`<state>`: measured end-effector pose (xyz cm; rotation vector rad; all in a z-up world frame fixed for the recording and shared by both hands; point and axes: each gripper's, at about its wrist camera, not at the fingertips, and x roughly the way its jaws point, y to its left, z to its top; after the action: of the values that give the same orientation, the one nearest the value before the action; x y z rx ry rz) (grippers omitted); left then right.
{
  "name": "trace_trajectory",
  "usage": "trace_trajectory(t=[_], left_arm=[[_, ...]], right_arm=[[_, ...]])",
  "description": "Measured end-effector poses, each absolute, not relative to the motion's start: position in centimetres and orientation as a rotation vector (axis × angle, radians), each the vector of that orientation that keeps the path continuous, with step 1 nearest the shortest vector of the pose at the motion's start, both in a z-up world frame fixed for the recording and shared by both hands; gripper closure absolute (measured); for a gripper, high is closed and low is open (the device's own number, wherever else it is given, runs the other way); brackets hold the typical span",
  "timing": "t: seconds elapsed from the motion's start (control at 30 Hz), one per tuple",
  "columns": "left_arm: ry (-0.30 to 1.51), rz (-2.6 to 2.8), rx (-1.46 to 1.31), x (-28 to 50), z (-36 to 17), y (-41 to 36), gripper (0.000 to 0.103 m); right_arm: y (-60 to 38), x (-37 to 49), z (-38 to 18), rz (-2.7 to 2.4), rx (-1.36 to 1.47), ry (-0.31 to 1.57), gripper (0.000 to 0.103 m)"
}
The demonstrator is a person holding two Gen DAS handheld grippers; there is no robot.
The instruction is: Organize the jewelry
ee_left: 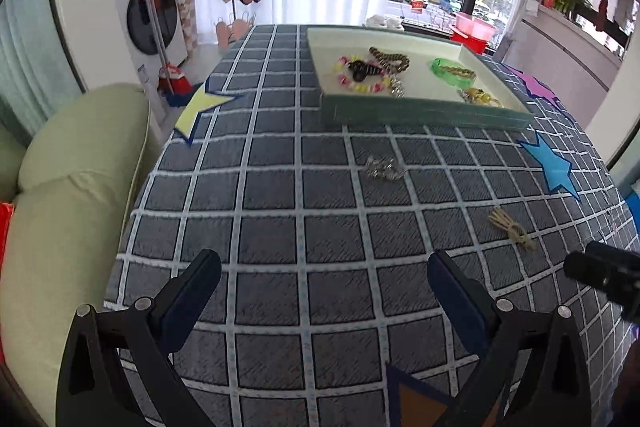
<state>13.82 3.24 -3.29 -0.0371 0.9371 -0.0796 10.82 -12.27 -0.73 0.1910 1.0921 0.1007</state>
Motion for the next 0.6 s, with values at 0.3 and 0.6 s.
trace_trajectory(t=[0.3, 0.6], left_arm=[[0.911, -0.135, 0.034, 14.0, -3.2, 3.7, 0.000], [0.920, -0.217, 0.068, 15.9, -3.4, 4.3, 0.000]], right_arm=[[-10.3, 11.3, -1.1, 0.096, 0.095, 1.093, 0.013], [-9.5, 12.0, -1.6, 0.086, 0.060, 1.095, 0.014]])
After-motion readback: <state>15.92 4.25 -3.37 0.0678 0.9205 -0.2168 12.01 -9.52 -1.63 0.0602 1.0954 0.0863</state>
